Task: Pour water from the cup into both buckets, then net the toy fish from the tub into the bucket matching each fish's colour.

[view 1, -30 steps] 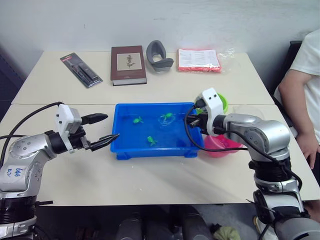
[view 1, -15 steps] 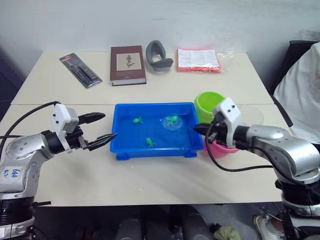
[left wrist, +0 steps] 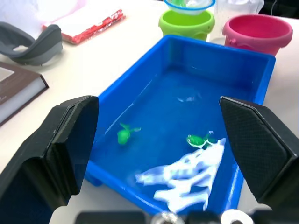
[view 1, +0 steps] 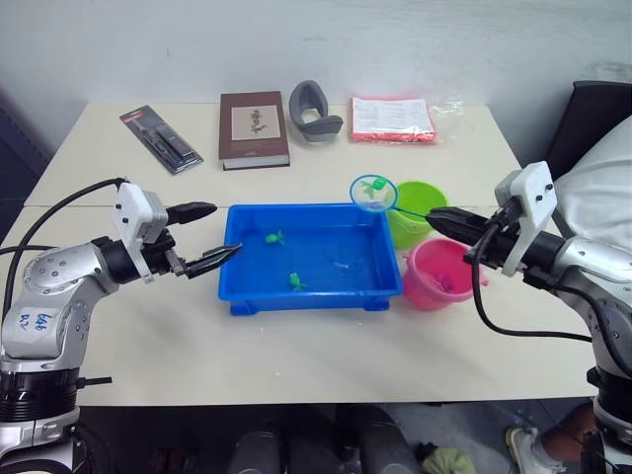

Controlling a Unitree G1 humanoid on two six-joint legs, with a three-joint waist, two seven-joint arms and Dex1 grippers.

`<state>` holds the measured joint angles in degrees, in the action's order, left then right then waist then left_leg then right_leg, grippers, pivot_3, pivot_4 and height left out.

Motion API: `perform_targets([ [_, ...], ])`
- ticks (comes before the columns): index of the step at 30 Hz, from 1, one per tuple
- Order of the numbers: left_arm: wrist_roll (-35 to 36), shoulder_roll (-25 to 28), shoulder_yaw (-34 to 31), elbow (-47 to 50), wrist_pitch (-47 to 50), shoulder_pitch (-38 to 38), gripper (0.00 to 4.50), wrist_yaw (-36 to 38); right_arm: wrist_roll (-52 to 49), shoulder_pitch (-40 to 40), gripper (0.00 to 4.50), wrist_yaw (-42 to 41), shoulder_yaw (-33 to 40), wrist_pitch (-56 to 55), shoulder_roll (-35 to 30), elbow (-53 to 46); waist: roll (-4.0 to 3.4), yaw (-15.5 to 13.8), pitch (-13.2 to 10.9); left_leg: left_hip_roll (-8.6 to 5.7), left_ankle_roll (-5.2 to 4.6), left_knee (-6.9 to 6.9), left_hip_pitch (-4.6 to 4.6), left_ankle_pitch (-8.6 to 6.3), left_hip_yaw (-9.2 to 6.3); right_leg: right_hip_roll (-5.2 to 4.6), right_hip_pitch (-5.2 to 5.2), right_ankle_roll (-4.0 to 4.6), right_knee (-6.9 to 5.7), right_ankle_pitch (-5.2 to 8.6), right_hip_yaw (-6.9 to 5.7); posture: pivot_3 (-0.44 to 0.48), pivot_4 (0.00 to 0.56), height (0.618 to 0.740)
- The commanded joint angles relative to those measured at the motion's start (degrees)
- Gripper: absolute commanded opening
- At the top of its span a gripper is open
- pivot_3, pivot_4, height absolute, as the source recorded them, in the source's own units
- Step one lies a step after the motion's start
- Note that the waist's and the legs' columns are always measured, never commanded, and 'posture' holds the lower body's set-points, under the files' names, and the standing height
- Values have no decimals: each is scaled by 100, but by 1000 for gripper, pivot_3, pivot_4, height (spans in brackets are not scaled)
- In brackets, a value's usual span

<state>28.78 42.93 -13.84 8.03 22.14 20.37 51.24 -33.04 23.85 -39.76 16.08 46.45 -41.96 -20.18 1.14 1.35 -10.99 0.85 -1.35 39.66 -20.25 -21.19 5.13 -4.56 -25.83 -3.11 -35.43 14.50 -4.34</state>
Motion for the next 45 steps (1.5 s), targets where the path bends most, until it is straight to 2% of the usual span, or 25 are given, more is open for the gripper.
perform_targets([
  [1, 102, -188, 51, 92, 110, 271, 4428, -238, 469, 138, 0, -80, 221, -787, -347, 665, 0, -5, 0, -2, 0, 0, 1, 0, 1, 0, 0, 0, 0, 0, 0, 0, 150, 740],
  [5, 302, -425, 15, 275, 576, 682, 4428, -660, 884, 132, 0, -276, 90, -1591, -571, 1309, 0, -47, 0, -2, -2, 1, 0, 2, 1, 3, 6, -3, -9, -1, -3, 0, 150, 740],
  [13, 25, -327, 326, 89, 480, 684, 4428, -368, 2257, -55, 0, -305, -423, -4083, -575, 2179, -1, -63, 0, -2, 4, 2, 8, 6, 15, 11, 7, -5, -10, -3, 7, 0, 150, 740],
  [17, -8, -509, 422, -54, 350, 783, 4428, -371, 3419, -59, 0, 261, -740, -5524, -800, 2769, -2, -82, -1, -2, 6, 6, 8, 7, 16, 9, 7, -5, -10, -3, 8, 0, 150, 740],
  [24, -230, -812, 711, -299, 37, 809, 4428, -348, 5287, -58, 0, 1960, -1039, -7739, -1115, 3417, -2, -110, -1, -2, 10, 18, 7, 9, 17, 9, 7, -5, -10, -3, 9, 0, 150, 740],
  [27, -265, -830, 714, -397, -84, 766, 4428, -292, 5728, -65, 0, 2412, -1076, -8083, -1238, 3574, -2, -106, -1, -1, 16, 20, 8, 12, 17, 10, 7, -5, -9, -3, 9, 0, 150, 740],
  [32, -248, -841, 649, -503, -178, 677, 4428, -277, 6038, -138, 0, 2536, -1232, -8144, -1391, 3985, -2, -100, -1, 1, 19, 29, 11, 15, 17, 12, 9, -4, -13, -2, 11, 0, 150, 740],
  [36, -229, -835, 608, -529, -260, 581, 4428, -257, 5887, -98, 0, 2560, -1243, -8168, -1379, 4199, -2, -98, -1, 1, 18, 32, 14, 16, 18, 11, 12, -4, -16, -2, 14, 0, 150, 740],
  [39, -228, -777, 533, -514, -373, 442, 4428, -213, 5407, -43, 0, 2463, -1129, -8301, -1234, 4062, -3, -90, -1, 1, 18, 32, 15, 17, 18, 12, 12, -4, -17, -2, 15, 0, 150, 740],
  [42, -132, -670, 318, -506, -514, 281, 4428, -99, 4110, 0, 0, 1533, -1153, -7977, -1036, 3656, -3, -45, -1, 4, 19, 32, 18, 17, 18, 14, 14, -4, -18, -2, 15, 0, 150, 740],
  [45, -43, -491, 63, -535, -660, 9, 4428, 170, 2586, 11, 0, 528, -1193, -7089, -797, 2877, -4, -12, -2, 6, 19, 33, 18, 18, 15, 14, 15, -4, -18, -2, 11, 0, 150, 740],
])
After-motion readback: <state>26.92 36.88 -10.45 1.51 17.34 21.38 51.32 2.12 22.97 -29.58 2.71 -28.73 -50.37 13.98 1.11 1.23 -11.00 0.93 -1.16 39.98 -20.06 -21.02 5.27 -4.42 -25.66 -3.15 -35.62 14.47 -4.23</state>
